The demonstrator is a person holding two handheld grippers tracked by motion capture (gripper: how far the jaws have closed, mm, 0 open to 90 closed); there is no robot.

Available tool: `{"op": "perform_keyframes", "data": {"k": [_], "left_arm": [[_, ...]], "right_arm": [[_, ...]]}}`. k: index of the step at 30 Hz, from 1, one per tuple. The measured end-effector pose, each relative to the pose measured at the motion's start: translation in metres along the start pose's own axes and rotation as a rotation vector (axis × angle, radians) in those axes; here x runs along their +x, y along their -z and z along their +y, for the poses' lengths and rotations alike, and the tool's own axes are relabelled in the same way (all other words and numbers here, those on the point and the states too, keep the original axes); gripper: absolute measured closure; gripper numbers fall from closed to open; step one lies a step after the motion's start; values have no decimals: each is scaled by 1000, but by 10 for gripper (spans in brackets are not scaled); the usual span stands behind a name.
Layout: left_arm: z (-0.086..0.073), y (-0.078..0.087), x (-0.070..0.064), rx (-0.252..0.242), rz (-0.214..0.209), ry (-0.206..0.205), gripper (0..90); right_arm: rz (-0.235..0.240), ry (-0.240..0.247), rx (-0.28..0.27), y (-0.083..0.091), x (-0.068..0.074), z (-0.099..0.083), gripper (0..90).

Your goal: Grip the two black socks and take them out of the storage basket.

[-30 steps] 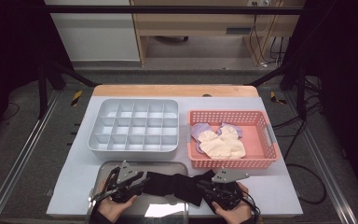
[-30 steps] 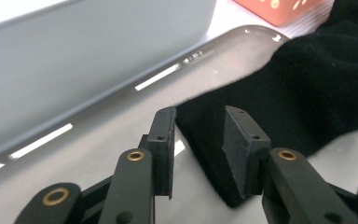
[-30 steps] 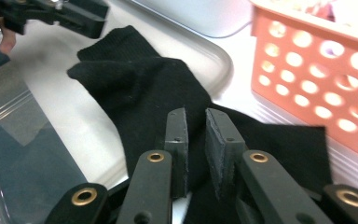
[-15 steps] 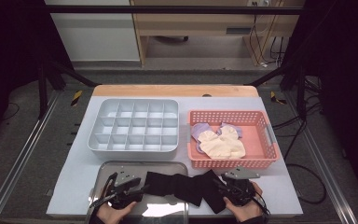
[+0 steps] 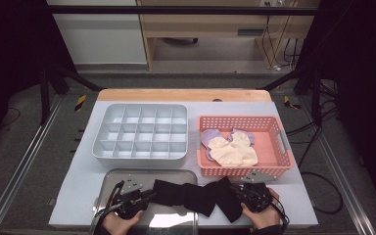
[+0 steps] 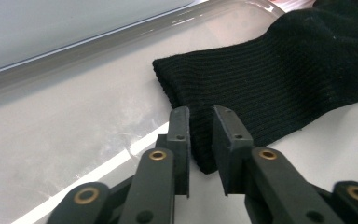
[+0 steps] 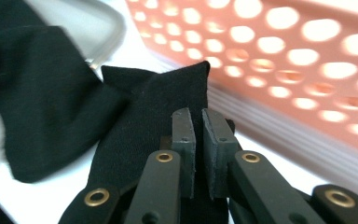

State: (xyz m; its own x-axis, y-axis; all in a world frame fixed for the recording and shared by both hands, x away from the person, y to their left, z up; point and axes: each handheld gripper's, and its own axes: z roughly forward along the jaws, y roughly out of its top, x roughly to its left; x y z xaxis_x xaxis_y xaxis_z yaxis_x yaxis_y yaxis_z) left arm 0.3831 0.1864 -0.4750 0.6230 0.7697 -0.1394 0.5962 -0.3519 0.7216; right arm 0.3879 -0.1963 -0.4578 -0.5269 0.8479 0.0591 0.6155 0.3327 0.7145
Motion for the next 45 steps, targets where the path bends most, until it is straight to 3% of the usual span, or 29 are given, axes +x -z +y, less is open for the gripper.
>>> {"op": "perform_keyframes", "data": {"k": [7, 10, 12, 16, 17, 19, 21, 24, 27, 31, 37, 39, 41, 45], "left_arm": [[1, 3, 6, -5, 25, 1, 815], [1, 3, 7, -8, 32, -1, 800], [1, 4, 7, -9, 40, -3, 765], [1, 4, 9, -16, 39, 8, 712], [1, 5, 9, -18, 38, 10, 702], [0, 6, 9, -20, 39, 7, 679], [0, 6, 9, -20, 38, 6, 657], [0, 6, 7, -27, 38, 4, 629], [-1, 4, 6, -13, 42, -4, 633], [-1, 3, 3, 4, 39, -15, 698], [0, 3, 2, 13, 31, -22, 793], [0, 4, 3, 13, 28, -28, 839], [0, 6, 4, 15, 29, -28, 847], [1, 9, 7, 16, 18, -28, 854]], "right_arm": [[-136, 33, 25, 3, -11, -1, 826], [-153, 28, 31, 1, -15, -2, 788], [-153, 20, 5, 4, -14, -2, 757], [-147, 43, -117, 21, -1, 7, 713], [-122, 48, -136, 23, 4, 9, 719], [-30, 42, -144, 24, 14, 12, 726], [65, 22, -128, 16, 24, 13, 719], [120, 22, -80, -3, 37, 9, 709], [145, 4, -45, -15, 43, 4, 686], [145, 27, -3, -24, 52, -1, 681], [118, 68, 30, -28, 56, -2, 820], [130, 68, 43, -26, 55, 0, 865], [148, 65, 42, -23, 52, 1, 879], [126, 74, 2, -13, 46, 8, 883]]}}
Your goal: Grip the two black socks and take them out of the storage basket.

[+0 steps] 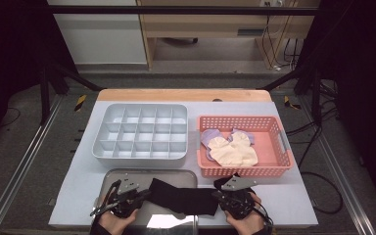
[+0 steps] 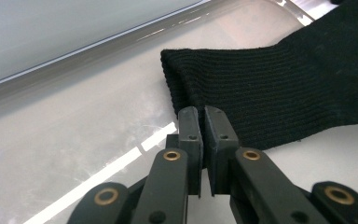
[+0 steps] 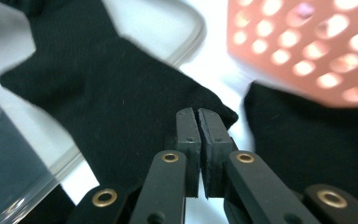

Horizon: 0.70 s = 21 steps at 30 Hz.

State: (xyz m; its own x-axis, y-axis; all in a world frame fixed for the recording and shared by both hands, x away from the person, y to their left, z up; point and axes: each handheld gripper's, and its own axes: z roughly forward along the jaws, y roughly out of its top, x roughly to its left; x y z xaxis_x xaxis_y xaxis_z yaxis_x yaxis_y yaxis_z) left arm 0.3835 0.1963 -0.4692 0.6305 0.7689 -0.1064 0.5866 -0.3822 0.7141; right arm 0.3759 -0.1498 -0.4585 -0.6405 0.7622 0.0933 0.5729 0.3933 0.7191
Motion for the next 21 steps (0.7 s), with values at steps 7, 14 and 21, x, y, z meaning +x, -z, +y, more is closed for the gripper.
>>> {"op": "perform_keyframes", "data": {"k": [7, 14, 21], "left_arm": [[0, 2, -5, 7, 14, -44, 856], [-2, 0, -2, 11, 7, -41, 839], [-2, -1, -1, 12, 6, -35, 833]], "right_arm": [[-49, 51, 20, -11, -2, 14, 857], [-14, 11, -45, -7, -5, 13, 748], [-8, -87, -37, -6, -19, 1, 732]]}}
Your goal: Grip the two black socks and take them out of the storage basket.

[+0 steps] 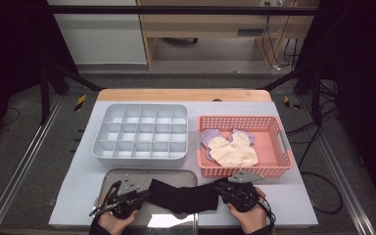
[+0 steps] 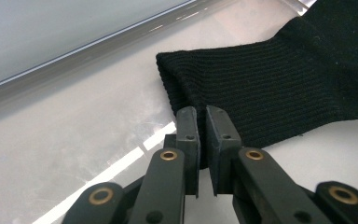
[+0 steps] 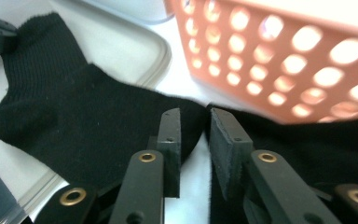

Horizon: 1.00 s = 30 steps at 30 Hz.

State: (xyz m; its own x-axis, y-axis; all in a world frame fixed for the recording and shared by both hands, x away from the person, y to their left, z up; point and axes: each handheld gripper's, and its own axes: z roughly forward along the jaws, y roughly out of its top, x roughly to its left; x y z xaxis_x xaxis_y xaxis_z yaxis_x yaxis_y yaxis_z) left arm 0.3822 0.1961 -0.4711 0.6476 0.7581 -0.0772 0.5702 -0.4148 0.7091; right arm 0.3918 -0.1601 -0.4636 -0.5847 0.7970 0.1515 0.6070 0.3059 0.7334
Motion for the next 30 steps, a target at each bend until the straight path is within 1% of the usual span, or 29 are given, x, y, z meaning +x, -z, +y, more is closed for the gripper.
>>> {"op": "perform_keyframes", "data": {"k": [1, 2, 4, 5, 6, 8, 10, 11, 13, 14, 16, 18, 20, 23, 27, 30], "left_arm": [[0, 0, 0, 0, 0, 1, 832], [0, 0, 0, 0, 0, 2, 832], [0, 0, 0, 0, 2, 1, 830], [0, 0, 0, 1, 3, 0, 829], [0, 0, 0, 1, 2, 1, 829], [0, 0, 0, 3, 1, 2, 827], [0, -1, 0, 0, 1, 8, 825], [0, -1, 0, 0, 2, 8, 826], [0, -1, 0, 3, 4, 3, 825], [0, -1, 0, 3, 5, 2, 825], [0, -1, 0, 2, 4, 3, 825], [0, -1, 0, 3, 4, 1, 825], [0, -1, 0, 3, 4, 0, 825], [0, -1, 0, 3, 4, -1, 824], [0, -1, 0, 2, 4, 1, 823], [0, -1, 0, 1, 4, -1, 823]], "right_arm": [[12, -10, 12, -4, 0, -1, 732], [12, -10, 22, -7, 1, -2, 739], [12, -5, 43, -13, 2, -2, 801], [19, -8, 44, -13, 3, -2, 841], [24, -7, 41, -11, 4, -1, 858], [29, 7, 12, -5, 7, 3, 869], [24, 44, -41, 2, 14, 7, 869], [29, 68, -59, 5, 18, 9, 867], [55, 110, -72, 4, 26, 10, 857], [75, 124, -63, 1, 30, 10, 851], [118, 135, -38, -6, 37, 8, 843], [137, 142, -12, -14, 41, 5, 840], [138, 153, 7, -19, 45, 4, 837], [133, 158, 14, -25, 47, 2, 836], [139, 136, 7, -25, 46, 2, 834], [139, 153, -3, -20, 48, 5, 861]]}}
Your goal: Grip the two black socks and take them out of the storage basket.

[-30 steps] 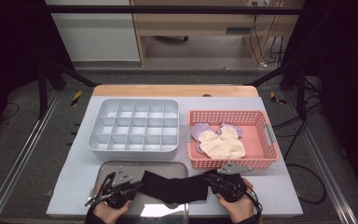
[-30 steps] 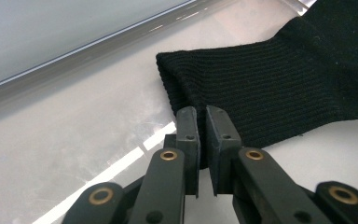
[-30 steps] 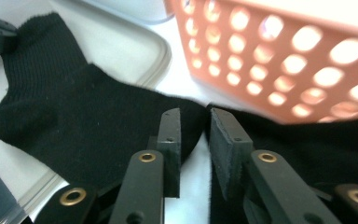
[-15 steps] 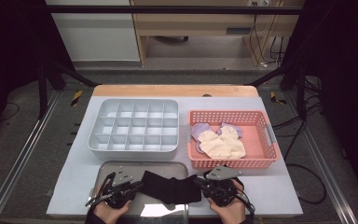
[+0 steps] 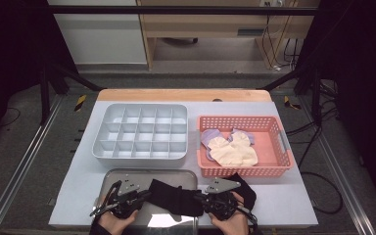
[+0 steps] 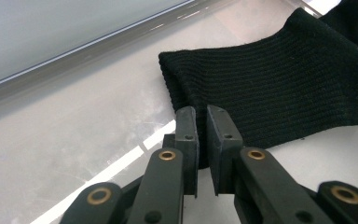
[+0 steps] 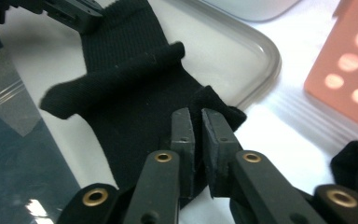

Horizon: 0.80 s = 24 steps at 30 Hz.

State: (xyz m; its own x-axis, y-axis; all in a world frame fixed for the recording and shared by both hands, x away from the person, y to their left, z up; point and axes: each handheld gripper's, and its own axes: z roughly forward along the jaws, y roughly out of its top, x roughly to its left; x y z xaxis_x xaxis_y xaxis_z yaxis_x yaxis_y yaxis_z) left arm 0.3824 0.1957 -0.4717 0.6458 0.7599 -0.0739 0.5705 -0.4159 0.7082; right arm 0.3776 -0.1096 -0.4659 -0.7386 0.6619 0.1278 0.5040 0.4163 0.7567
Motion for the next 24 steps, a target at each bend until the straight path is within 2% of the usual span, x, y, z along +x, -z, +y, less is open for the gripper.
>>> {"op": "perform_keyframes", "data": {"k": [3, 5, 10, 14, 17, 20, 22, 24], "left_arm": [[0, 0, 0, -1, 0, 3, 823], [0, 0, 0, -3, -2, 7, 823], [0, 0, 0, -3, -3, 8, 823], [0, 0, 0, -2, -2, 4, 823], [0, 0, 0, -2, -5, 5, 822], [0, 0, 1, -1, -6, 5, 822], [0, 0, 1, -1, -7, 4, 822], [0, 0, 1, -1, -5, 2, 823]], "right_arm": [[4, -4, -43, 5, 2, 5, 874], [11, -1, -57, 2, 4, 7, 875], [32, 40, 5, -21, 16, 4, 871], [45, 52, 6, -24, 21, 4, 833], [67, 29, -1, -20, 19, 5, 774], [83, 7, -43, -8, 16, 8, 776], [79, -12, -87, 3, 12, 9, 789], [44, -23, -122, 13, 5, 9, 810]]}}
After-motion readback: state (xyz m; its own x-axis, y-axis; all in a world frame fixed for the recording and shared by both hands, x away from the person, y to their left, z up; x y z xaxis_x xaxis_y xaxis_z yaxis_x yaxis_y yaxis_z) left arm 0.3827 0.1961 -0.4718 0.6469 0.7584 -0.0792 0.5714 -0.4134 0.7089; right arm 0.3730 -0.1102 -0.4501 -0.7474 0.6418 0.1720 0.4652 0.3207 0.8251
